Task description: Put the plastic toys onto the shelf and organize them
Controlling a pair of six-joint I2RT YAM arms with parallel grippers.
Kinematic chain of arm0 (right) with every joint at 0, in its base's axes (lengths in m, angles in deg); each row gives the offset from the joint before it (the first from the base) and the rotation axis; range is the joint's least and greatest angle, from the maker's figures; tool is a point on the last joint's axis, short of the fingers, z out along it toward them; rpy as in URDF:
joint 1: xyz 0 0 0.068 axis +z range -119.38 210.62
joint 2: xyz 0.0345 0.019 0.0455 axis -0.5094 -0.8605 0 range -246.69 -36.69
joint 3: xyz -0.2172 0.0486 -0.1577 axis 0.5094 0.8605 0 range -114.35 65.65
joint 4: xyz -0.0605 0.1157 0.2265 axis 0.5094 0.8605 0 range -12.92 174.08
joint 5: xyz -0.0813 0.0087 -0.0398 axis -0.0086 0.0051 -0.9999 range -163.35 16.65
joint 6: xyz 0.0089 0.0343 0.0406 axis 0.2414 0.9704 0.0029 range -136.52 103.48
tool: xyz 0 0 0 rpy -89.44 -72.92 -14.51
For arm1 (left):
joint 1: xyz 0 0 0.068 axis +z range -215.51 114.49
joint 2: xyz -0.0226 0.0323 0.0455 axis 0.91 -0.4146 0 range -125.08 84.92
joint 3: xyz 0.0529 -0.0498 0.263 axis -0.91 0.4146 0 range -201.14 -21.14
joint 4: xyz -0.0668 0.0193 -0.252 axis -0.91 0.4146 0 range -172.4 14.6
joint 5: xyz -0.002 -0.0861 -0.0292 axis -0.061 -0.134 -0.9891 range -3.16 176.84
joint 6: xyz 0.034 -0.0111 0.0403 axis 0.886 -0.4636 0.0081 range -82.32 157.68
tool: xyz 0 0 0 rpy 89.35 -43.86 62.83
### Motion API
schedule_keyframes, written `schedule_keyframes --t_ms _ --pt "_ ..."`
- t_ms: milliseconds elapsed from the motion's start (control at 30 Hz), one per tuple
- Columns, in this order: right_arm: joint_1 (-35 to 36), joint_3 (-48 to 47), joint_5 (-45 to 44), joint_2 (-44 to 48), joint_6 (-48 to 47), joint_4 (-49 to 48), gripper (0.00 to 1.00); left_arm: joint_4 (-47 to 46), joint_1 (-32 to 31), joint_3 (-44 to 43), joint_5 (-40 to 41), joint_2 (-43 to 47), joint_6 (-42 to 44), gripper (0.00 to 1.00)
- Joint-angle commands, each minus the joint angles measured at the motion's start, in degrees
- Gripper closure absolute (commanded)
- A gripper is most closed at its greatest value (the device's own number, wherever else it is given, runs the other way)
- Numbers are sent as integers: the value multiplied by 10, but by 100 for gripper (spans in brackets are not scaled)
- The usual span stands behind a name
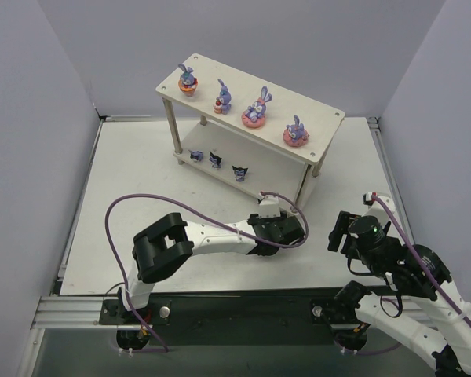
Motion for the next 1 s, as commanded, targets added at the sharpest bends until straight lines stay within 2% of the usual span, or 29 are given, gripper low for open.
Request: schedule_keyframes --t_ms 0,700,967 --pt "-3 4 -8 2 0 20 35 -14 4 -25 22 -4 -6 35" --pt "-2 11 -4 12 -2 21 35 -12 18 -25 34 -10 -6 39" --pt "-3 12 -6 14 -2 21 35 -19 19 -23 28 -12 0 47"
